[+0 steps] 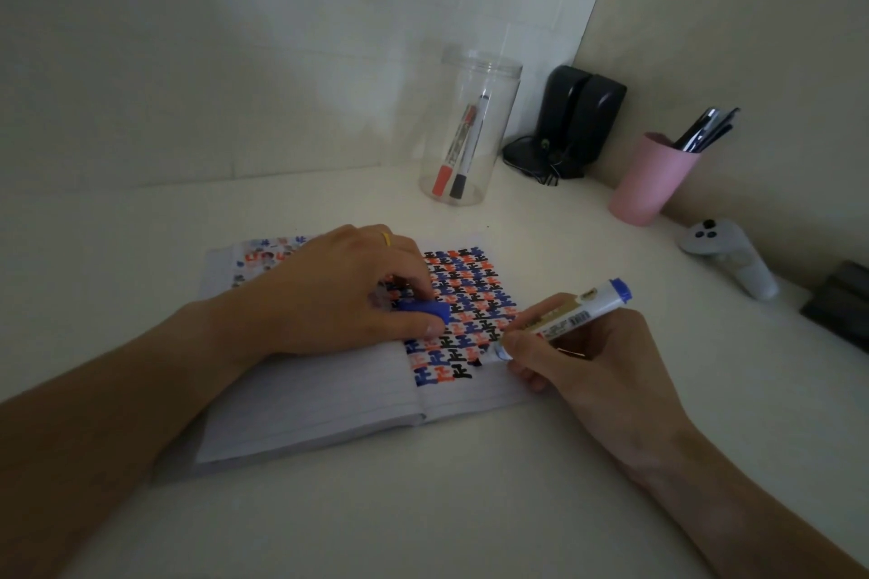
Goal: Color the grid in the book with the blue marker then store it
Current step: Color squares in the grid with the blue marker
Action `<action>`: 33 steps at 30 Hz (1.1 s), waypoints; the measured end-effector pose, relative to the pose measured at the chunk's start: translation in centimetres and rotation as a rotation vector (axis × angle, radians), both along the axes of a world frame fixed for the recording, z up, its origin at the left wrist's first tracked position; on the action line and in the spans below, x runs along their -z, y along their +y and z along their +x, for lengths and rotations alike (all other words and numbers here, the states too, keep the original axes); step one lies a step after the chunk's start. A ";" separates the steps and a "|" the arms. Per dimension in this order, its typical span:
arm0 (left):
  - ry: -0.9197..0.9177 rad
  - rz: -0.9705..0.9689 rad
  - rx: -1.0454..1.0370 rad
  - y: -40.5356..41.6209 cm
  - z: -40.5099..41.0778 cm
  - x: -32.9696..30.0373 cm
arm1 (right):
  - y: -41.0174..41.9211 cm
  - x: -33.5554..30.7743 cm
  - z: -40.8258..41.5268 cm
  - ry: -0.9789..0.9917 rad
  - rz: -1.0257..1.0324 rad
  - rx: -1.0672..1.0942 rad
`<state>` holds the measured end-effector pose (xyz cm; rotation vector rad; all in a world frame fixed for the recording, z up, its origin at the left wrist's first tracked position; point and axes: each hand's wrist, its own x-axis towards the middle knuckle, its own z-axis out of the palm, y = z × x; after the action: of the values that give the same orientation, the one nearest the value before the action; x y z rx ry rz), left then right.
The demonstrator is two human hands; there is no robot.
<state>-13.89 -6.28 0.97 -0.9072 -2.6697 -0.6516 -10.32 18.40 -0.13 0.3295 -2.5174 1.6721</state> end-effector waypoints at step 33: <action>0.008 -0.007 0.004 0.0 -0.1 0.1 | 0.1 0.1 -0.2 0.024 0.009 -0.009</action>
<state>-13.95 -6.27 0.89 -0.9151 -2.6658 -0.6388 -10.51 18.46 -0.28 0.3594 -2.5106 1.6510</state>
